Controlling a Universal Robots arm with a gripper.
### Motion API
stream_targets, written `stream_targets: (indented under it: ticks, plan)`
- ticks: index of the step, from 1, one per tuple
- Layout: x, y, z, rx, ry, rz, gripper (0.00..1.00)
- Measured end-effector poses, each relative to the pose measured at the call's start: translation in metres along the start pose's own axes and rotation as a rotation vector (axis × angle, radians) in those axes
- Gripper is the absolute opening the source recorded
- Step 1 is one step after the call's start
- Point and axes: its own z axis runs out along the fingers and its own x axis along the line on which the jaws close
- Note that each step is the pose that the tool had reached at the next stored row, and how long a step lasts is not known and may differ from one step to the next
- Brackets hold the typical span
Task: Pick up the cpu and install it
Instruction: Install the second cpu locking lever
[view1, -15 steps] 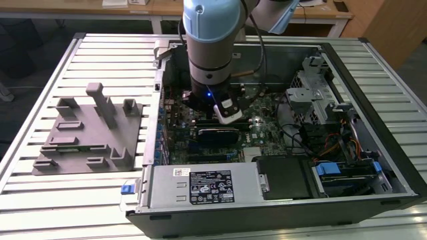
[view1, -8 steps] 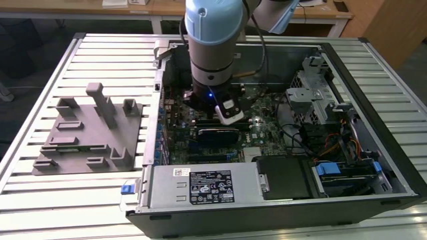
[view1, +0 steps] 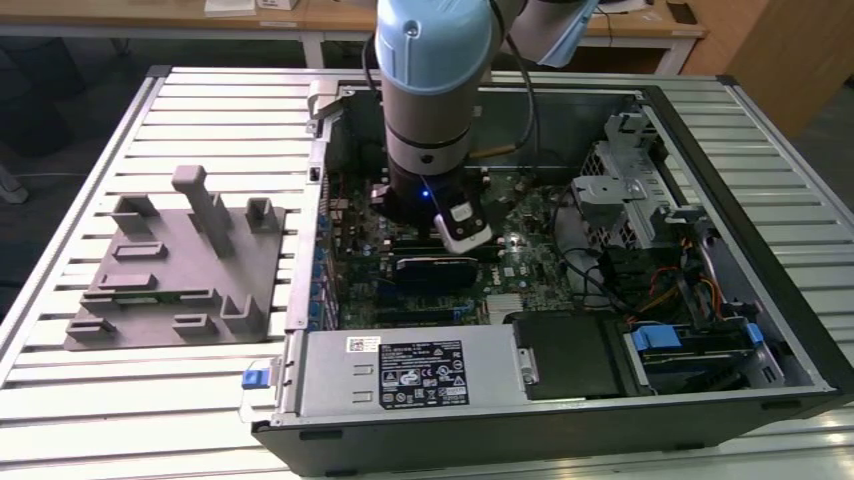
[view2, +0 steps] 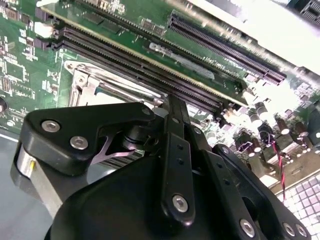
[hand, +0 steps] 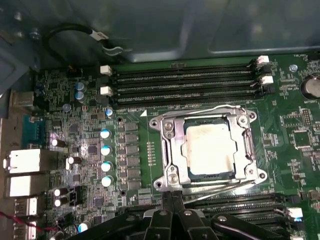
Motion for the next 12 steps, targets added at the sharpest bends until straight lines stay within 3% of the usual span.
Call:
stream_targets:
  ticks: [3, 7, 12]
  plan:
    - [-0.0001, -0.0025, 0.0005, -0.0073, 0.0005, 0.000, 0.11]
    - [-0.0002, -0.0032, 0.0022, -0.0340, 0.0011, 0.000, 0.11]
    - [0.0003, -0.0051, 0.0042, -0.0455, 0.0017, 0.001, 0.11]
